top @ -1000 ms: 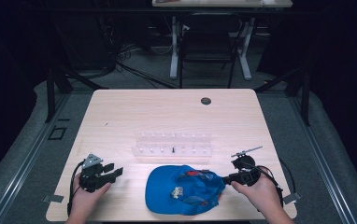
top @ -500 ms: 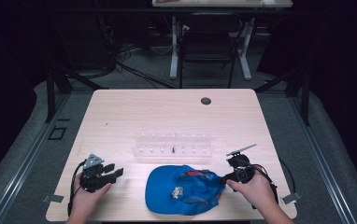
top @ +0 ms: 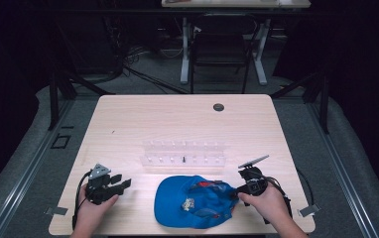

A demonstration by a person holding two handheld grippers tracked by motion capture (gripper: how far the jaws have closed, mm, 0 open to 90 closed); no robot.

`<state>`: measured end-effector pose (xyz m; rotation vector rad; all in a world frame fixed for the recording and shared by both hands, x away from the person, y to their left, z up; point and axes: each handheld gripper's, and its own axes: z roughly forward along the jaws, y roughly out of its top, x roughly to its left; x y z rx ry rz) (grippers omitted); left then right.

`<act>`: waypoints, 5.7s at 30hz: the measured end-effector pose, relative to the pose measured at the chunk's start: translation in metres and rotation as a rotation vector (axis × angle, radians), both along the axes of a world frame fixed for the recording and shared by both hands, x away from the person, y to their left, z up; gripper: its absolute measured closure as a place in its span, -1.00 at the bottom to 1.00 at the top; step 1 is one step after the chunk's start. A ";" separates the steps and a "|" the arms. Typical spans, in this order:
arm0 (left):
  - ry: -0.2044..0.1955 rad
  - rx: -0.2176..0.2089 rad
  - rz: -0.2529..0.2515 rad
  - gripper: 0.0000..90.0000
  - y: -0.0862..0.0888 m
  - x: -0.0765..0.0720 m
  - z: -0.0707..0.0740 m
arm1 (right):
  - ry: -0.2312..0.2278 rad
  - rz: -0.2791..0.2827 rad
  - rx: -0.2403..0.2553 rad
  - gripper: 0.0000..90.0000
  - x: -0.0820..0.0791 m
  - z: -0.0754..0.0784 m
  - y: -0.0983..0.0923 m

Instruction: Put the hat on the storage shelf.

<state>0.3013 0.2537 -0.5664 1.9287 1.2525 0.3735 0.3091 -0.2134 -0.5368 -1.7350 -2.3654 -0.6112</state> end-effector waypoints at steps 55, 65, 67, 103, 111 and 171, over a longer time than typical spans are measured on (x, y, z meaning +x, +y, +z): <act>0.011 0.007 0.012 0.14 0.001 0.000 -0.001 | 0.024 -0.027 -0.016 0.94 0.006 0.069 -0.009; 0.013 0.005 0.012 0.15 0.000 -0.001 -0.002 | 0.031 -0.043 -0.006 0.94 0.010 0.092 -0.014; 0.014 0.004 0.012 0.15 0.000 -0.001 -0.002 | 0.029 -0.048 -0.005 0.94 0.010 0.098 -0.014; 0.022 0.010 0.011 0.15 -0.001 -0.001 -0.002 | 0.031 0.003 0.110 0.95 0.018 0.179 -0.003; 0.014 0.010 0.014 0.15 -0.002 -0.001 -0.003 | 0.016 0.004 0.130 0.95 0.017 0.195 0.001; -0.014 0.033 -0.017 0.15 -0.011 -0.003 -0.001 | 0.049 -0.038 0.804 0.96 0.040 0.220 0.014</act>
